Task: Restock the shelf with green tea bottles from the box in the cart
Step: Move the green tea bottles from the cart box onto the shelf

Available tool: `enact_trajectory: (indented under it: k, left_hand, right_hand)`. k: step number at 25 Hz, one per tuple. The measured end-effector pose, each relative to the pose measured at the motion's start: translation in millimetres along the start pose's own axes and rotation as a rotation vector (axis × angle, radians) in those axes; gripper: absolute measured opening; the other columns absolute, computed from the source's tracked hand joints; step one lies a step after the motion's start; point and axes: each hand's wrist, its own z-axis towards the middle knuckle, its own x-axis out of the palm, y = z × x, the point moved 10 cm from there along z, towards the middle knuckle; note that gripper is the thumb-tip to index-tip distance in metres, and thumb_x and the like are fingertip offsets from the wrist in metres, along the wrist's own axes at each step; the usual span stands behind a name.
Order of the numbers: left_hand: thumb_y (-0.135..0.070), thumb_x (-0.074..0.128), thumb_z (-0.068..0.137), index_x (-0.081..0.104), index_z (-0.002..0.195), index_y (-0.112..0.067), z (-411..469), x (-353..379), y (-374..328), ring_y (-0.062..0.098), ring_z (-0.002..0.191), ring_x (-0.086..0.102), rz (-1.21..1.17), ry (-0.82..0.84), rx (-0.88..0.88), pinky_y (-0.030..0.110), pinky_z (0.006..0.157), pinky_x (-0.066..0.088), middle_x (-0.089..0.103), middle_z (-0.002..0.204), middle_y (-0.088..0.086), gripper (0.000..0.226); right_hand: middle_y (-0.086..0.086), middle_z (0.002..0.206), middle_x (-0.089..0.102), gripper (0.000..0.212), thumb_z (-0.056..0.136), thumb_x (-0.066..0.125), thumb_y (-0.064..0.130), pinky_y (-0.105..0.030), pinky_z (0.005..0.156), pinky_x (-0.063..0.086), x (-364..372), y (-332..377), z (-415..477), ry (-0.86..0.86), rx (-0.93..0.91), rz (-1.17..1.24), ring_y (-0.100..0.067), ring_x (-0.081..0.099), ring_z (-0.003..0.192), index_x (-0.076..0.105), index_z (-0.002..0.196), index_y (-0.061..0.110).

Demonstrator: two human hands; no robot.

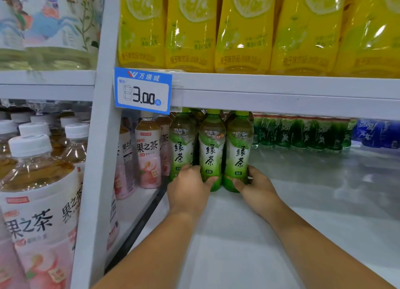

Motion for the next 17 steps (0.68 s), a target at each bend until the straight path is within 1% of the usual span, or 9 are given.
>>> enact_trajectory:
  k: [3, 6, 9, 11, 14, 16, 17]
  left_hand:
    - [-0.068, 0.066, 0.082, 0.068, 0.097, -0.026, 1, 1, 1, 0.018, 0.089, 0.065, -0.007, -0.007, 0.008, 0.033, 0.069, 0.051, 0.065, 0.103, -0.007, 0.045]
    - [-0.065, 0.067, 0.083, 0.067, 0.100, -0.025, 2, 2, 2, 0.019, 0.091, 0.065, -0.011, -0.006, 0.004, 0.034, 0.071, 0.053, 0.065, 0.104, -0.005, 0.044]
    - [-0.063, 0.068, 0.082, 0.067, 0.105, -0.026, 2, 4, 5, 0.020, 0.097, 0.065, -0.047, -0.004, -0.013, 0.037, 0.077, 0.055, 0.066, 0.107, -0.005, 0.044]
    - [-0.062, 0.069, 0.082, 0.067, 0.106, -0.026, 3, 5, 5, 0.020, 0.098, 0.064, -0.067, 0.003, -0.018, 0.036, 0.078, 0.055, 0.065, 0.107, -0.006, 0.043]
    - [-0.059, 0.068, 0.081, 0.066, 0.104, -0.025, 2, 3, 4, 0.022, 0.095, 0.063, -0.082, 0.020, -0.043, 0.035, 0.077, 0.053, 0.063, 0.105, -0.004, 0.041]
    - [-0.056, 0.066, 0.083, 0.064, 0.107, -0.022, -5, 1, 3, 0.026, 0.096, 0.063, -0.089, 0.056, -0.076, 0.035, 0.079, 0.052, 0.064, 0.106, -0.001, 0.042]
    - [-0.054, 0.064, 0.084, 0.064, 0.107, -0.021, -10, 3, 4, 0.027, 0.096, 0.063, -0.100, 0.097, -0.095, 0.036, 0.081, 0.053, 0.066, 0.106, 0.001, 0.040]
  right_hand:
    - [0.011, 0.105, 0.070, 0.031, 0.088, 0.073, 0.019, -0.031, 0.089, 0.053, -1, 0, -2, 0.007, -0.001, 0.040, -0.007, 0.066, 0.097, 0.061, 0.113, 0.034]
    - [0.006, 0.108, 0.071, 0.032, 0.089, 0.074, 0.018, -0.034, 0.093, 0.053, -1, 1, -1, 0.009, 0.002, 0.050, -0.011, 0.066, 0.100, 0.062, 0.117, 0.029]
    - [0.008, 0.108, 0.070, 0.031, 0.089, 0.074, 0.020, -0.031, 0.091, 0.053, 0, -2, -1, 0.014, 0.016, 0.040, -0.012, 0.067, 0.100, 0.060, 0.113, 0.033]
    - [0.008, 0.109, 0.070, 0.031, 0.088, 0.074, 0.023, -0.031, 0.091, 0.053, 0, -3, 0, 0.016, 0.023, 0.029, -0.013, 0.067, 0.101, 0.058, 0.112, 0.034]
    - [0.011, 0.105, 0.066, 0.036, 0.087, 0.074, 0.027, -0.030, 0.090, 0.052, 0, -4, 4, 0.009, 0.040, 0.007, -0.013, 0.065, 0.100, 0.056, 0.118, 0.031]
    - [0.009, 0.105, 0.066, 0.044, 0.086, 0.074, 0.027, -0.023, 0.080, 0.050, -5, -4, 2, -0.022, 0.065, 0.031, -0.011, 0.064, 0.095, 0.056, 0.126, 0.024]
    - [0.006, 0.109, 0.066, 0.047, 0.087, 0.073, 0.027, -0.018, 0.073, 0.047, -7, -4, -1, -0.031, 0.079, 0.028, -0.007, 0.063, 0.091, 0.055, 0.130, 0.021]
